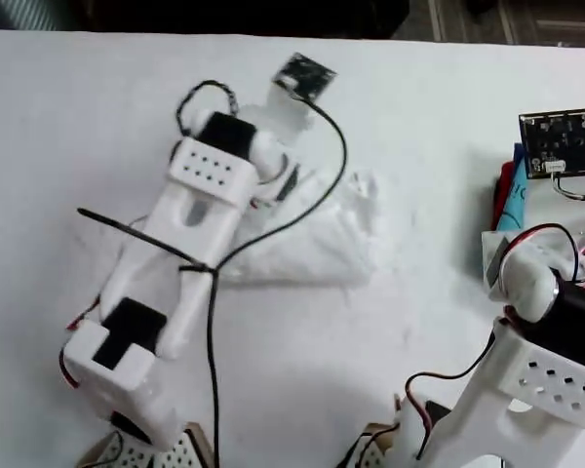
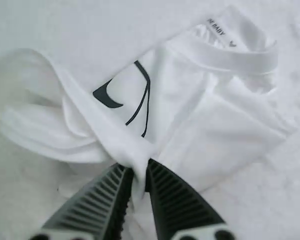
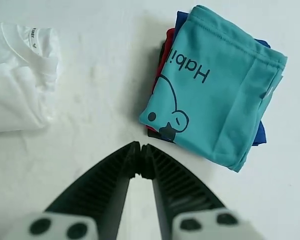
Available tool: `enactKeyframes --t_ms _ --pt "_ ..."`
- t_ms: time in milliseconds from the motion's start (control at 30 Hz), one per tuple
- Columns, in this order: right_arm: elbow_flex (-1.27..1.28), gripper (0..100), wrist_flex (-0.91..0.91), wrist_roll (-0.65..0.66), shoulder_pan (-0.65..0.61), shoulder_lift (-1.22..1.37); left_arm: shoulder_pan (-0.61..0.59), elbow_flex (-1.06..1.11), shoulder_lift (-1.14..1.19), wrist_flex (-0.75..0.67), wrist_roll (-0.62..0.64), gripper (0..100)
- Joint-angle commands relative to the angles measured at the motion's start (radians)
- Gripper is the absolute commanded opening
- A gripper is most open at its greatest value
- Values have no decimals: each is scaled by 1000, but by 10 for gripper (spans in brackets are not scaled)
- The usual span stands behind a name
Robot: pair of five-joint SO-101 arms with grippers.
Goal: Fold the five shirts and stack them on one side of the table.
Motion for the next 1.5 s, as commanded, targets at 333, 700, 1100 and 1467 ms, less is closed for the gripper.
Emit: enactKeyframes --t_ms 333,700,1100,1467 --pt "0 18 -16 8 1 -4 111 -112 67 -83 9 22" --pt "5 18 -31 8 1 -2 163 -282 222 -84 9 24" --pt "5 18 -38 8 1 -2 183 -313 285 68 9 312" --pt "5 18 -38 8 1 -2 -8 -313 194 98 6 226"
